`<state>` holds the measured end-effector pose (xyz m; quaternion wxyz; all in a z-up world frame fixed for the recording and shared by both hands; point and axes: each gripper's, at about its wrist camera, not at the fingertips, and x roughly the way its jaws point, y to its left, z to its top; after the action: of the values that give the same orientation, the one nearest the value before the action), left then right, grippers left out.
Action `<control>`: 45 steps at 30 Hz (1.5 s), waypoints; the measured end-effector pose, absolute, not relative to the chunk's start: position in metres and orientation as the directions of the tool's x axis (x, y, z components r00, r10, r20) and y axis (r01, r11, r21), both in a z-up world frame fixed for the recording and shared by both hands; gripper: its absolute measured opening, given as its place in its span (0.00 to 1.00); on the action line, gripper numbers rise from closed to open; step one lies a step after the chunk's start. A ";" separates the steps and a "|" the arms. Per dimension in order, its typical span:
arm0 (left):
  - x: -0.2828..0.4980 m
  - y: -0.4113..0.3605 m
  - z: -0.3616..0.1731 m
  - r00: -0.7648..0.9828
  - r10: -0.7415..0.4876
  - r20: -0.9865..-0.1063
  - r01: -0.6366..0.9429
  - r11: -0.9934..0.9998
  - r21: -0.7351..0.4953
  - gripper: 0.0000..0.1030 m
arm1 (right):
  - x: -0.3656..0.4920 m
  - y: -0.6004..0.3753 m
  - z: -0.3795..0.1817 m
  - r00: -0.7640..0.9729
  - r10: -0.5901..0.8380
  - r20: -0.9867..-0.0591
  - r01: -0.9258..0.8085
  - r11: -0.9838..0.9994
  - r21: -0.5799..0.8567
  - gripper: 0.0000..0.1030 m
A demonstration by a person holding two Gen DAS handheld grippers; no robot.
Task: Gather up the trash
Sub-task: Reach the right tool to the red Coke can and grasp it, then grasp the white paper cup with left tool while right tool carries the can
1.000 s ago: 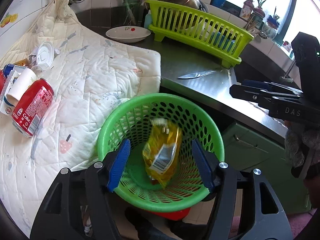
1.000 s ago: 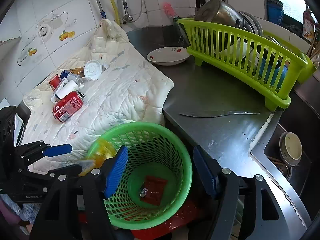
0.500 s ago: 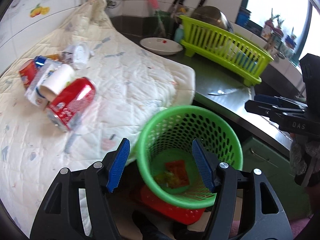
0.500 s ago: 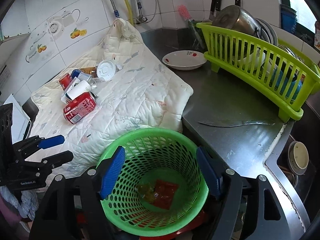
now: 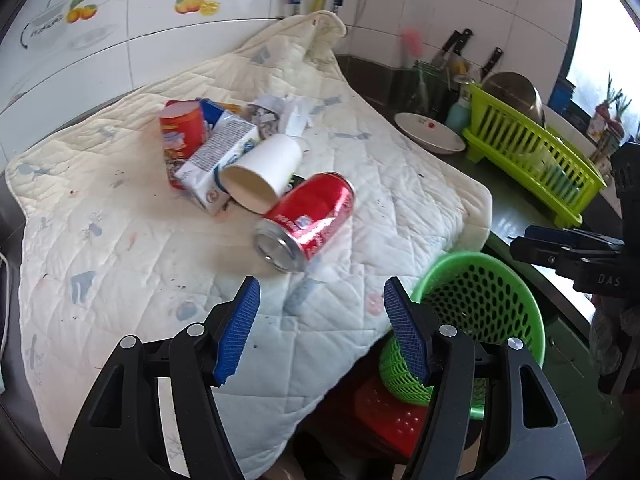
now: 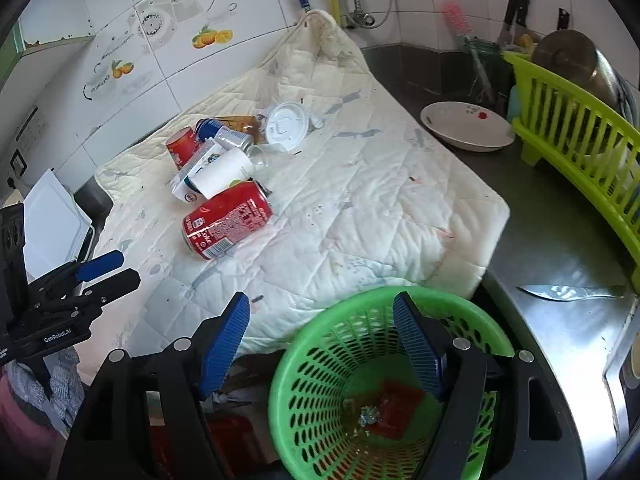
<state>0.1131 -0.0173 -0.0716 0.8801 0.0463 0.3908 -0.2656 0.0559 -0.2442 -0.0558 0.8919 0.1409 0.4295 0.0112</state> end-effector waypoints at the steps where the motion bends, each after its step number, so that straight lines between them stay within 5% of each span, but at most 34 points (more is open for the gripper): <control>1: 0.116 -0.010 -0.071 0.559 -0.428 -0.710 0.495 0.859 -0.128 0.62 | 0.065 -0.238 -0.057 0.623 0.158 -0.766 0.097 0.956 0.276 0.70; 21: 0.175 0.078 -0.081 0.581 -0.414 -0.700 0.409 0.893 -0.189 0.62 | 0.212 -0.178 -0.109 0.497 0.396 -0.773 0.325 0.741 0.588 0.70; 45: 0.202 0.088 -0.082 0.569 -0.441 -0.694 0.425 0.880 -0.211 0.62 | 0.236 -0.182 -0.145 0.460 0.437 -0.773 0.445 0.640 0.627 0.66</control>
<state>0.2024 0.0884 -0.0820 0.8857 -0.0101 0.3947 -0.2444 0.2356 -0.1816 -0.1451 0.7417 0.4243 0.5195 -0.0025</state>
